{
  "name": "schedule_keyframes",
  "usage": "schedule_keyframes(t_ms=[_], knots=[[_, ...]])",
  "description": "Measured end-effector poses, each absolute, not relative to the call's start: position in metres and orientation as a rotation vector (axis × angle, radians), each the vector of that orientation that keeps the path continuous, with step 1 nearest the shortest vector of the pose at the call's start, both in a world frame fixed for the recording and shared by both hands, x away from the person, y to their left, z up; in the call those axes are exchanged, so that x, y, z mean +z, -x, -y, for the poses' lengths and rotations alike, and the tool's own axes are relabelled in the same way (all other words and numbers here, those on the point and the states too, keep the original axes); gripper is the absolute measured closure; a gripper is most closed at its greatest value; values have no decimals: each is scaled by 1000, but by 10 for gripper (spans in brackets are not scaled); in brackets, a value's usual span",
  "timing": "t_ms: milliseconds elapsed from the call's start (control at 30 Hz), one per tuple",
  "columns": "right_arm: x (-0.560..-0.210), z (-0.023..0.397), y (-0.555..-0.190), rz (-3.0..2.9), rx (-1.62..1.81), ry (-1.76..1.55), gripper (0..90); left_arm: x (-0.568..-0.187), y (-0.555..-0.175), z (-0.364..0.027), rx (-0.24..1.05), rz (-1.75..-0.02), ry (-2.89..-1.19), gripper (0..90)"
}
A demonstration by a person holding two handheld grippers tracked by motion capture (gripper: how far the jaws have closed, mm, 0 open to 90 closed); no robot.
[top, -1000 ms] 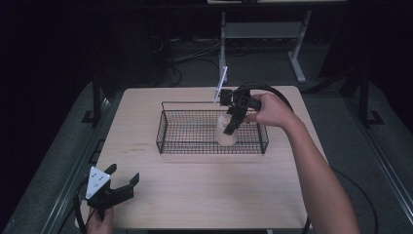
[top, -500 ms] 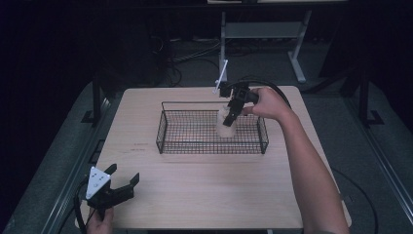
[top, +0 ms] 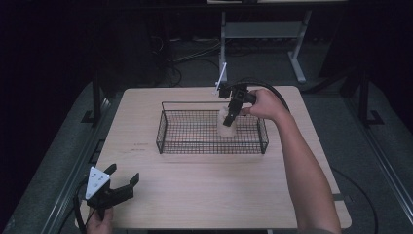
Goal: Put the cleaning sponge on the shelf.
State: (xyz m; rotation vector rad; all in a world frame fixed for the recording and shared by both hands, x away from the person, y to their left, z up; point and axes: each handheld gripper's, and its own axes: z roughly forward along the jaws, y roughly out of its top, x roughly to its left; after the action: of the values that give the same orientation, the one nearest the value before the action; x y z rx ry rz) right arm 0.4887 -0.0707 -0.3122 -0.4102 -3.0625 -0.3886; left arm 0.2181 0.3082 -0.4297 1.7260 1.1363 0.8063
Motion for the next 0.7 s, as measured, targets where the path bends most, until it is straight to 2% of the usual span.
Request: schedule_keyframes(t_ms=[700], knots=[[-341, 69, -499, 3038, -367, 453, 293, -430, -218, -309, 801, -1139, -1723, 141]])
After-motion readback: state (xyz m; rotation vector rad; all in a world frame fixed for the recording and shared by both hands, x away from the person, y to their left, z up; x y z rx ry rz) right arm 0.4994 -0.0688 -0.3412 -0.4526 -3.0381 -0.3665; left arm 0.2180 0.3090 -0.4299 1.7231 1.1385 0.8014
